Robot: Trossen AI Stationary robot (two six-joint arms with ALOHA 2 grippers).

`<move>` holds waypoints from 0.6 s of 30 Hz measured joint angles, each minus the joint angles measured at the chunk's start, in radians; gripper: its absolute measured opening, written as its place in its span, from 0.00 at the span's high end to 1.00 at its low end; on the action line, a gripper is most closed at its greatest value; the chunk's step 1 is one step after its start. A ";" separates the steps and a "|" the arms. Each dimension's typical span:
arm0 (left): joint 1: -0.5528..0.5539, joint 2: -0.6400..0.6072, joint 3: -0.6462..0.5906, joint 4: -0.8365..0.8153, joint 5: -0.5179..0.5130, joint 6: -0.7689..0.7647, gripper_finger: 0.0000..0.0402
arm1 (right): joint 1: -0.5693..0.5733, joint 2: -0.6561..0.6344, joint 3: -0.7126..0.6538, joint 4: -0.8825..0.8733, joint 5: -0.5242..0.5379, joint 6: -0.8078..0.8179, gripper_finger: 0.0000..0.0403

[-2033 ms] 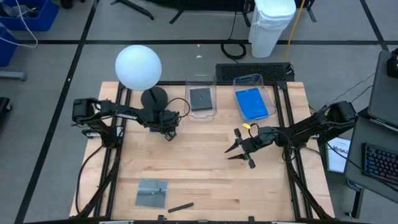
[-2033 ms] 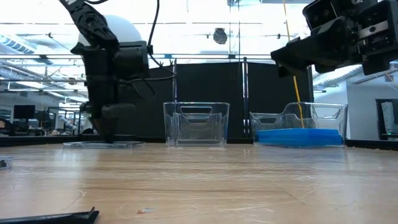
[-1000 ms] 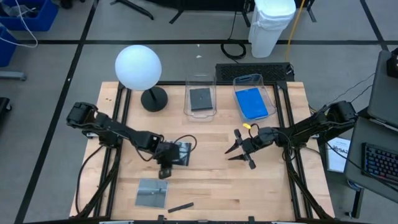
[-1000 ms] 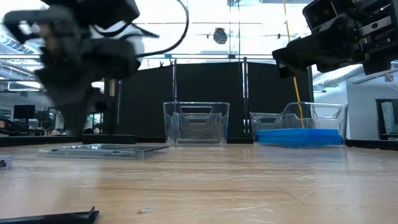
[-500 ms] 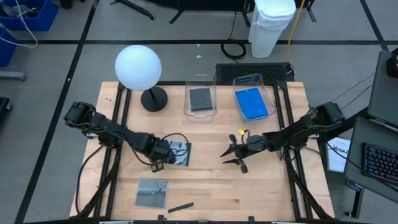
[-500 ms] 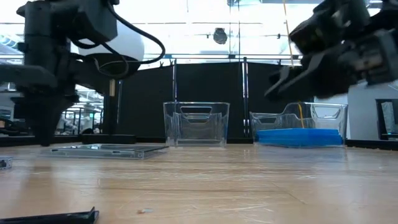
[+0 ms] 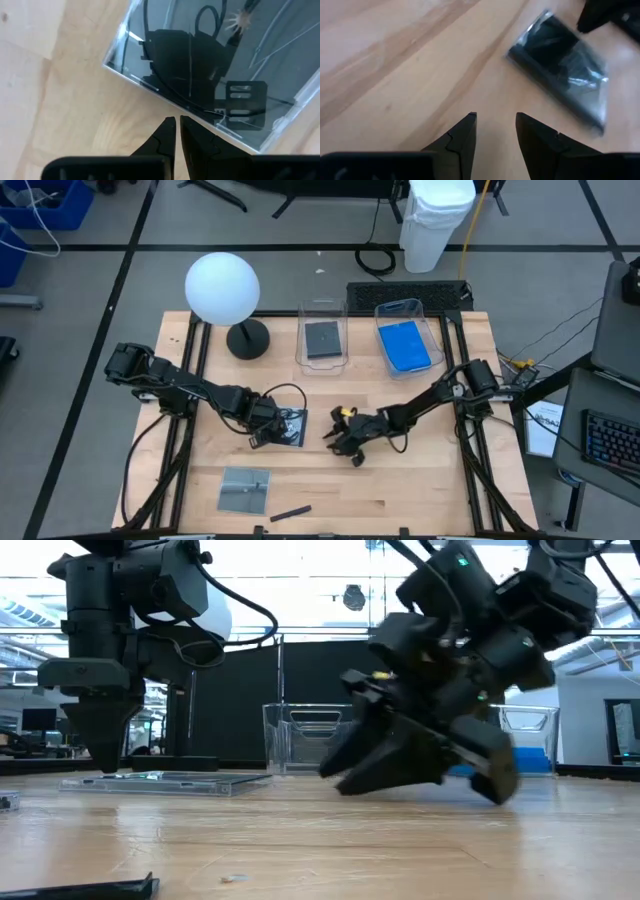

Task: Pick & place jewel cases by type
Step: Put the top black CD case into the left transparent bin

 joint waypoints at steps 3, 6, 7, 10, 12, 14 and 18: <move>0.000 0.000 0.000 -0.001 0.026 -0.003 0.91 | 0.000 0.013 0.046 -0.026 0.012 -0.032 0.68; 0.000 0.000 -0.013 -0.001 0.057 -0.012 0.90 | -0.001 0.009 0.065 -0.036 0.033 -0.032 0.68; 0.000 0.000 -0.022 -0.004 0.075 -0.013 0.89 | -0.002 0.007 0.069 -0.037 0.045 -0.030 0.68; 0.000 -0.001 -0.056 -0.013 0.094 0.024 0.87 | -0.004 0.001 0.071 -0.040 0.046 -0.013 0.68; 0.000 -0.005 -0.078 -0.005 0.084 0.062 0.86 | -0.004 0.001 0.071 -0.040 0.038 -0.012 0.68; 0.001 -0.006 -0.100 0.015 0.079 0.072 0.88 | -0.003 0.002 0.071 -0.050 0.021 0.016 0.68; 0.022 -0.009 -0.123 0.094 0.087 0.110 0.92 | -0.018 0.000 0.094 -0.132 0.020 0.125 0.68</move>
